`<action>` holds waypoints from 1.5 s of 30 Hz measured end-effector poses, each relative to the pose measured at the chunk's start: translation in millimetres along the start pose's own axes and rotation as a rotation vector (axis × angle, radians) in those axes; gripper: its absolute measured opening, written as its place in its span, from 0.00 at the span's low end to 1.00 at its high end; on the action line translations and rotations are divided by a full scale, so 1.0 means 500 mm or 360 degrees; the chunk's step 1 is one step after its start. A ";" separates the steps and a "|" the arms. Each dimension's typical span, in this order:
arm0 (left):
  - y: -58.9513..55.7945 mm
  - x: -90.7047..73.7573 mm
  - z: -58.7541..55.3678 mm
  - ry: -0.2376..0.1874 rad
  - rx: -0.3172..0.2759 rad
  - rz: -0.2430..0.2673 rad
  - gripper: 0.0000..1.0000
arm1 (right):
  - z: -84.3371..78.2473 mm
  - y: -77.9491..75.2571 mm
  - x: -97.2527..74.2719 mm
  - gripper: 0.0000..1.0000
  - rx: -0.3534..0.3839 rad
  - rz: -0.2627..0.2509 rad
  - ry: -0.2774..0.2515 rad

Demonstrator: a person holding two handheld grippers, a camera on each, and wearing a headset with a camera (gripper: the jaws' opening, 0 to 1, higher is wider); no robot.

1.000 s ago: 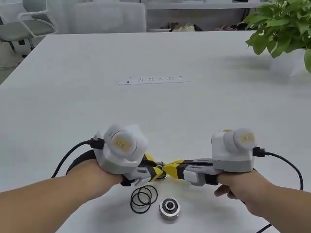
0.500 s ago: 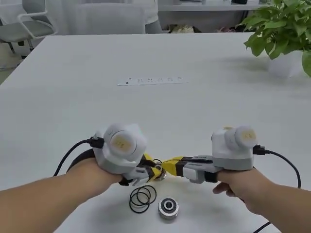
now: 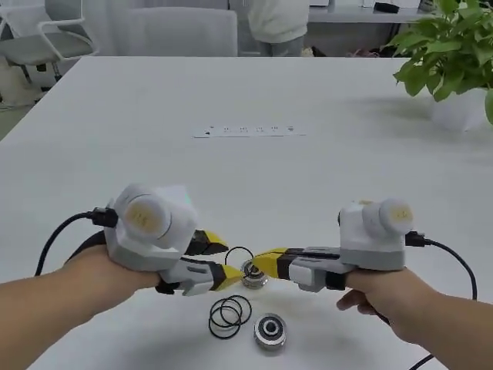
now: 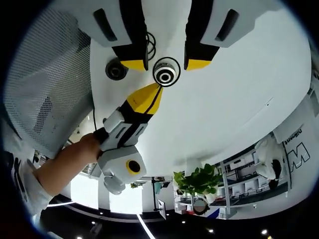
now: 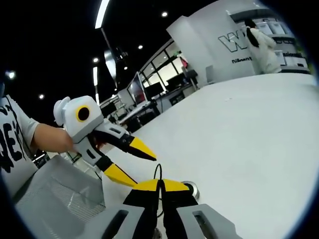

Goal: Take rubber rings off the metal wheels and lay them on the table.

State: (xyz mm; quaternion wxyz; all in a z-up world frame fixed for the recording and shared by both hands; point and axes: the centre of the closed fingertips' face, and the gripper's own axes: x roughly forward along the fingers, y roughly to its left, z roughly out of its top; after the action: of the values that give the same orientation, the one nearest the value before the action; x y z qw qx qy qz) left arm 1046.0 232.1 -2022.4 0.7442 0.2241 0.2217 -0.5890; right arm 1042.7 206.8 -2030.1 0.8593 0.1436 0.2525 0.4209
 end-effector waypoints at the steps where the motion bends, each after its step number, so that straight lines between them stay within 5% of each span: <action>1: -0.001 -0.007 0.000 -0.0012 -0.0007 0.0003 0.28 | -0.002 0.003 0.002 0.00 0.0004 0.0008 0.0007; 14: 0.005 -0.095 -0.037 -0.0062 -0.0146 0.0077 0.39 | -0.047 0.046 0.038 0.00 0.0045 0.0134 0.0199; 25: 0.007 -0.120 -0.042 -0.0074 -0.0172 0.0119 0.41 | -0.081 0.046 0.044 0.11 -0.0160 0.0107 0.0351; 45: -0.001 -0.136 -0.028 -0.0109 -0.0197 0.0109 0.46 | -0.029 0.044 0.013 0.38 -0.0273 0.0049 0.0235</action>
State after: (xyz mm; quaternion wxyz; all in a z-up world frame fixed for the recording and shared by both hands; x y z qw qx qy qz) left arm 1030.4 293.2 -1993.3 0.7834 0.1649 0.2243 -0.5557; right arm 1023.4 225.8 -2034.0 0.8409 0.0422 0.2759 0.4636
